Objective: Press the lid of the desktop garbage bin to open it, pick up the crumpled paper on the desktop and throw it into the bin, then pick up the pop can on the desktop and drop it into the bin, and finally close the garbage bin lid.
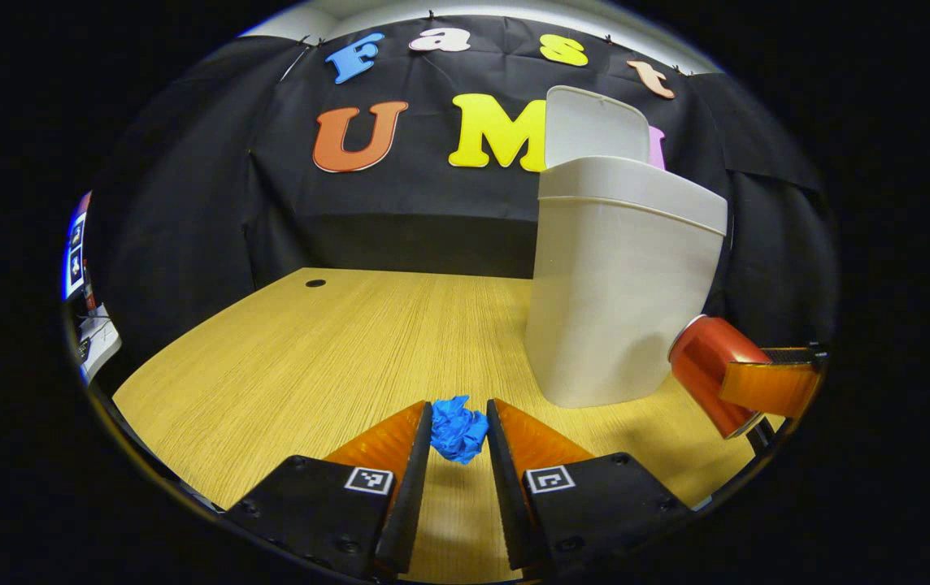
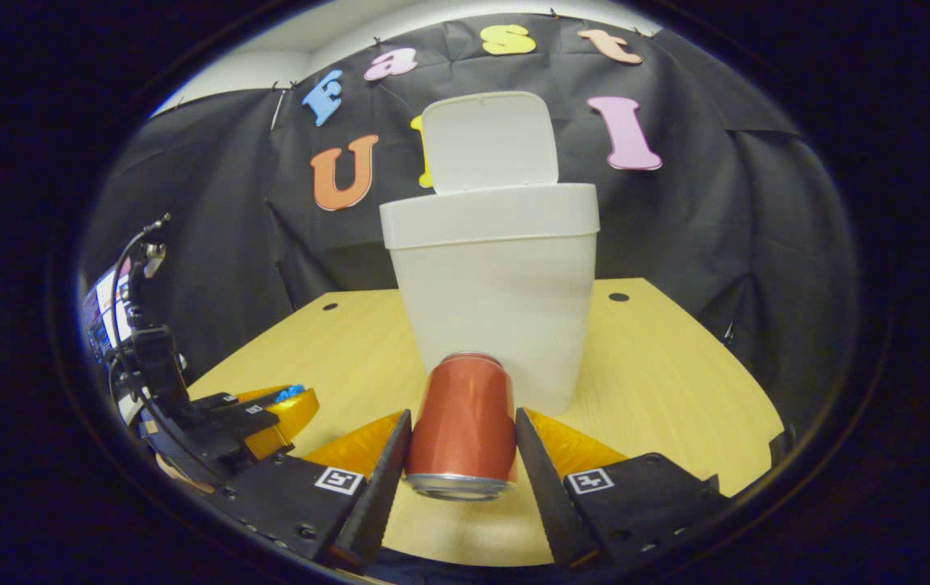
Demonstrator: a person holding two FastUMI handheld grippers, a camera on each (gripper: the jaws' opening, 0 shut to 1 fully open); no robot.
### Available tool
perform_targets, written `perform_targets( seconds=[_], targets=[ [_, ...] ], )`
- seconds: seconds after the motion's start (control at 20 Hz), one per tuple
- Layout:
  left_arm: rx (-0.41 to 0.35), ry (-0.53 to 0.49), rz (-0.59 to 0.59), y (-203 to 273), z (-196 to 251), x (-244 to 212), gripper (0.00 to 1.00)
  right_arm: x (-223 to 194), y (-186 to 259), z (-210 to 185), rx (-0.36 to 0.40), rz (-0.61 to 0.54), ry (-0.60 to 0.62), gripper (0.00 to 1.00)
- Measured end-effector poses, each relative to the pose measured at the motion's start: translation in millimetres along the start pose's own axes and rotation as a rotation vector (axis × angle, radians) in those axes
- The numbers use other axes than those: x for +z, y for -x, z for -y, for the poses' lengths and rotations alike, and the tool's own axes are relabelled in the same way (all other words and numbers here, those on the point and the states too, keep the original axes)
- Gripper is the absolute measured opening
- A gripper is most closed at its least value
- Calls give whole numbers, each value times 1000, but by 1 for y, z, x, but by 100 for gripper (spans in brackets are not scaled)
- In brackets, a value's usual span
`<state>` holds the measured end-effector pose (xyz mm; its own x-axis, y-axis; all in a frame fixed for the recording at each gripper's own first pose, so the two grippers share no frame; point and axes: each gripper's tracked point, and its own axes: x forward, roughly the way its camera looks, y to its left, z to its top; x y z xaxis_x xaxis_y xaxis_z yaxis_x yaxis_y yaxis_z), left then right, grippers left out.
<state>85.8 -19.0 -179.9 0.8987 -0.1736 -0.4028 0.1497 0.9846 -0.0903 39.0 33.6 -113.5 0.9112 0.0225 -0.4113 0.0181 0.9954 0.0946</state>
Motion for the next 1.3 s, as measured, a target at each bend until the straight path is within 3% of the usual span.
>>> perform_targets(
  seconds=[0.35,0.6,0.95,1.3],
  targets=[
    [-17,-9,83,5,6,23,45,57,51,14,11,189,9,76],
    [-50,1,161,11,16,46,45,80,75,27,-34,295,36,76],
    [-49,25,246,1,25,93,45,94,96,28,-23,355,44,75],
    [-81,4,275,-10,52,136,44,112,110,61,-24,395,-29,76]
  ],
)
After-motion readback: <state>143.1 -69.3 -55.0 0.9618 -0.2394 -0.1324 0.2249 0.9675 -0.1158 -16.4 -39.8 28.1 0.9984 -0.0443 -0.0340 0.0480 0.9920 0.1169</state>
